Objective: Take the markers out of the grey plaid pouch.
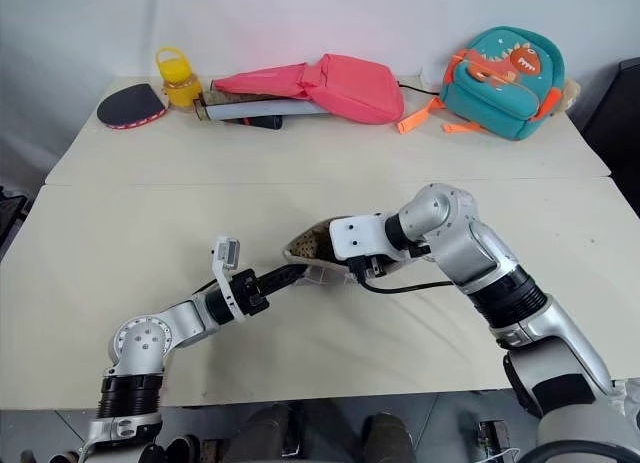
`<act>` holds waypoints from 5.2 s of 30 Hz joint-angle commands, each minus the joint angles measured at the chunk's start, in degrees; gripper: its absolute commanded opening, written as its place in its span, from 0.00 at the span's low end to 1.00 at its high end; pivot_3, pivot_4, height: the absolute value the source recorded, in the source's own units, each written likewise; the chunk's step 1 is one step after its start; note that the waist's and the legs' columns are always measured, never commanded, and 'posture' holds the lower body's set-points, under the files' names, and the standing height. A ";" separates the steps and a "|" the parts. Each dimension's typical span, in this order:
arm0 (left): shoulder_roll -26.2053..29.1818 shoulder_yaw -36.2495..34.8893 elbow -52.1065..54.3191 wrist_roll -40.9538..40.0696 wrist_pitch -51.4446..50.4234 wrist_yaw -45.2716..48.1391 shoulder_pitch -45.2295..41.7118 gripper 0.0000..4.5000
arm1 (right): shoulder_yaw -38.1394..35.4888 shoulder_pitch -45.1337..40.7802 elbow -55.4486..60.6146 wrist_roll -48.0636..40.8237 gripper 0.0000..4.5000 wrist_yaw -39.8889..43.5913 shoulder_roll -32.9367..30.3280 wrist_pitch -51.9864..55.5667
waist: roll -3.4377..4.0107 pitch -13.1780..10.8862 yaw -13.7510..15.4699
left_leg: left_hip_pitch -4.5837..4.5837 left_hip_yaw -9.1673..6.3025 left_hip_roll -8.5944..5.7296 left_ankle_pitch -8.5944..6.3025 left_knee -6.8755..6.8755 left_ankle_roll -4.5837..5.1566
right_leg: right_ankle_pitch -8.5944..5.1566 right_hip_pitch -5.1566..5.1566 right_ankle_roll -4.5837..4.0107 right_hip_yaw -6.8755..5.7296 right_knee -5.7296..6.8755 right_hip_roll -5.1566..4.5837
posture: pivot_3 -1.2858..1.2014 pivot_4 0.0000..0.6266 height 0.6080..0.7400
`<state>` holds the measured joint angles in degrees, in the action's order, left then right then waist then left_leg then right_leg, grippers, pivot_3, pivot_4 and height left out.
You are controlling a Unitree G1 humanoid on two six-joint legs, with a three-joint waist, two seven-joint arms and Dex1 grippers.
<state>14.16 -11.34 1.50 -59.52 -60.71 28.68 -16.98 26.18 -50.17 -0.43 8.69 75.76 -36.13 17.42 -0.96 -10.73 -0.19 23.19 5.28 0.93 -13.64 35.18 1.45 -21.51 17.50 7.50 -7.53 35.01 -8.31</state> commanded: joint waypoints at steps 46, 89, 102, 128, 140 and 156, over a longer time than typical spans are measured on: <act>-1.39 -1.45 1.90 -2.39 -0.92 -1.84 1.02 0.00 | 2.32 2.49 -12.72 10.25 0.33 -8.75 3.20 -15.88 | 0.00 0.00 -0.07 | -0.01 0.00 0.01 0.00 0.00 0.00 | 0.00 -0.01 0.00 0.01 0.01 0.01 | 0.52 0.24 1.00; 0.68 -0.50 1.76 1.16 2.05 -0.12 -0.09 0.00 | -23.40 -4.20 -12.56 -12.54 0.13 -19.66 -2.81 -11.61 | 0.02 -0.01 0.14 | 0.04 0.02 -0.03 -0.03 -0.09 0.02 | 0.00 0.04 0.00 -0.02 -0.01 -0.03 | 0.52 0.24 1.00; 1.51 -1.04 3.26 0.05 0.54 -0.06 -0.76 0.00 | -15.73 1.45 -39.70 3.53 0.13 -30.27 -6.16 -31.88 | 0.10 -0.06 -0.11 | 0.06 0.09 0.00 0.01 -0.10 0.02 | 0.00 0.02 0.00 -0.01 -0.01 0.04 | 0.52 0.24 1.00; 0.65 0.86 3.40 0.69 0.68 0.22 -0.83 0.00 | -19.37 4.91 8.26 -29.90 0.58 -4.97 -7.78 8.10 | 0.23 -0.15 0.92 | 0.11 0.01 -0.01 -0.09 -0.06 0.05 | 0.01 -0.03 0.02 -0.02 -0.06 -0.01 | 0.52 0.24 1.00; 1.19 1.61 4.16 0.99 0.08 0.18 -0.59 0.00 | -12.88 6.49 2.93 -20.66 0.58 -5.28 -5.27 -1.71 | 0.23 -0.15 0.96 | 0.09 0.02 -0.01 -0.07 -0.04 0.04 | 0.01 0.01 0.02 -0.01 -0.17 0.01 | 0.52 0.24 1.00; 0.71 1.97 3.83 0.74 -0.49 0.32 -1.09 0.00 | -3.33 3.83 -4.92 -4.83 0.38 -8.15 -0.96 -11.92 | 0.23 -0.15 0.56 | 0.07 0.00 -0.01 -0.04 -0.02 0.02 | 0.01 0.00 0.01 -0.01 -0.13 0.03 | 0.52 0.24 1.00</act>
<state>14.97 -10.05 3.93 -58.40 -60.88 28.40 -17.51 22.45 -45.43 -4.88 2.04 68.46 -37.43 7.76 -0.73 -10.88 0.37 23.26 5.28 0.93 -13.68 35.16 1.46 -21.51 17.50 7.51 -7.54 34.88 -8.28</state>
